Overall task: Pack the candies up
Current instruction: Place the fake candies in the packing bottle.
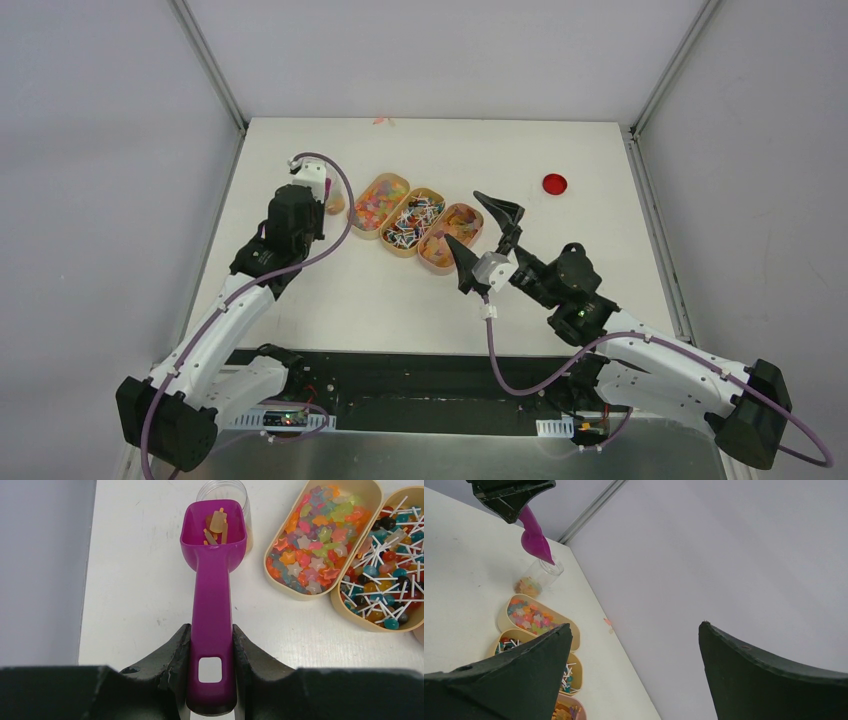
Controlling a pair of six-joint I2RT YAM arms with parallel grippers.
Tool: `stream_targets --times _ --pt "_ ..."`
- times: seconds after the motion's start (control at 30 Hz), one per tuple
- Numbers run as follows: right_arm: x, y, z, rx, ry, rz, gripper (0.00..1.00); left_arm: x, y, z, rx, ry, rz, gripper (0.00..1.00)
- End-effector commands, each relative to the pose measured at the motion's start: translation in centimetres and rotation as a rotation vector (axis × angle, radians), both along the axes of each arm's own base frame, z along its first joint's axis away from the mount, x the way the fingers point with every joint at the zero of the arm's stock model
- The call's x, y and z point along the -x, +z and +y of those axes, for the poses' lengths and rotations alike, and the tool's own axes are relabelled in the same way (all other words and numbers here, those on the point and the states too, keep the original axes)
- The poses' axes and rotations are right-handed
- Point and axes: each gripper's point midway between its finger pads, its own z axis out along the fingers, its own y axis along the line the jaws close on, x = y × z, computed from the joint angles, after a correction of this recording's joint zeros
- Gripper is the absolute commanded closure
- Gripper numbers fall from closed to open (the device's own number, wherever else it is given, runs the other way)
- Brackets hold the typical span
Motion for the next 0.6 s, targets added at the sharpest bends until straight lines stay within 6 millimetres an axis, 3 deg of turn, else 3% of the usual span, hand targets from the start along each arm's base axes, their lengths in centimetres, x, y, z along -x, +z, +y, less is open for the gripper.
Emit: stream_targets --times 0.0,0.57 --pt "-0.21 0.80 -0.29 -0.031 -0.015 -0.016 0.00 -0.56 2.43 0.10 0.005 -0.005 -0.031 1.00" --pt "-0.05 0.85 -0.32 -0.037 -0.009 -0.012 0.00 -0.87 3.26 -0.01 -0.025 -0.026 0.051 1.00"
